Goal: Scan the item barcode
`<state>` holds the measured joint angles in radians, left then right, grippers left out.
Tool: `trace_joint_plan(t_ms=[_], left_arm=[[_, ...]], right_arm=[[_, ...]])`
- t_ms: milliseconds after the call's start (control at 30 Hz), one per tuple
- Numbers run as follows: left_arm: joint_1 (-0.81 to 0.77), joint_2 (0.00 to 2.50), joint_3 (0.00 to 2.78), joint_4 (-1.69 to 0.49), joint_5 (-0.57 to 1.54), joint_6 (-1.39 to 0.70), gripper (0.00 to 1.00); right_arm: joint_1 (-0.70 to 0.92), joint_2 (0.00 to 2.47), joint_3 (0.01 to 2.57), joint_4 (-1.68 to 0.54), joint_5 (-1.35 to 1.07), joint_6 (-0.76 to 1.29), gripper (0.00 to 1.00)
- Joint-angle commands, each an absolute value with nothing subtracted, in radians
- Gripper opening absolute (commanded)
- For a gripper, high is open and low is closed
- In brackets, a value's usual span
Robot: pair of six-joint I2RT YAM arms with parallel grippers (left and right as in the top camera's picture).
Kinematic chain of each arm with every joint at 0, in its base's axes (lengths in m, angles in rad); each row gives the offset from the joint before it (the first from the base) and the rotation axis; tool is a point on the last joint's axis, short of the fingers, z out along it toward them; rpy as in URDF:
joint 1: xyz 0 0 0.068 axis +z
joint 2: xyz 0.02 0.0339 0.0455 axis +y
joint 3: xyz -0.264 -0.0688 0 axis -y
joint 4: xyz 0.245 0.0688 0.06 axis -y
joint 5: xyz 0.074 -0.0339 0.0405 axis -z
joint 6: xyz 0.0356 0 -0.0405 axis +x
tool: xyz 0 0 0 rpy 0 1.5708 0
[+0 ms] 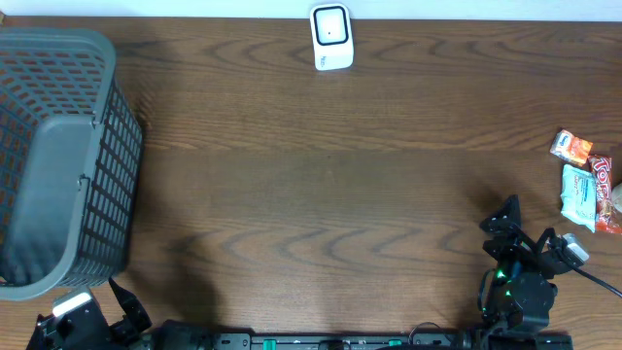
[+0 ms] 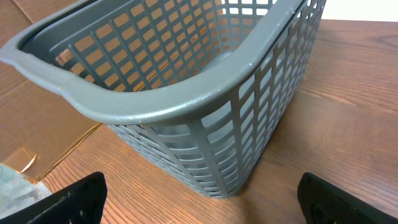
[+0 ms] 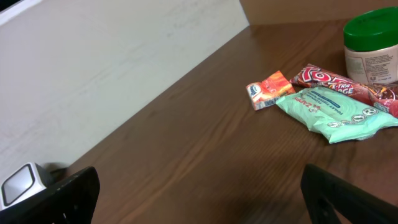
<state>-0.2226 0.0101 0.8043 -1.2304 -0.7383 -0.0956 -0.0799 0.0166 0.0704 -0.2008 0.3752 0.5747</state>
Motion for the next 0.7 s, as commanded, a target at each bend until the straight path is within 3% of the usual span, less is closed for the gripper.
trace_joint_plan(t_ms=[0,333,533,667], left_arm=[[-0.219,0.003,0.805,-1.23,-0.744,-0.083,0.98],[-0.219,0.003,0.805,-1.23,-0.744,-0.083,0.98],[-0.219,0.003,0.805,-1.23,-0.744,-0.083,0.98],[-0.219,0.003,0.805,-1.23,-0.744,-0.083,0.98]], right_arm=[[-0.077,0.006,0.065,-0.199,0.387,0.587,0.99],[-0.076,0.006,0.065,-0.198,0.355,0.464,0.99],[-0.077,0.006,0.064,-0.199,0.244,0.084,0.99],[-0.077,0.006,0.064,-0.202,0.196,-0.028,0.99]])
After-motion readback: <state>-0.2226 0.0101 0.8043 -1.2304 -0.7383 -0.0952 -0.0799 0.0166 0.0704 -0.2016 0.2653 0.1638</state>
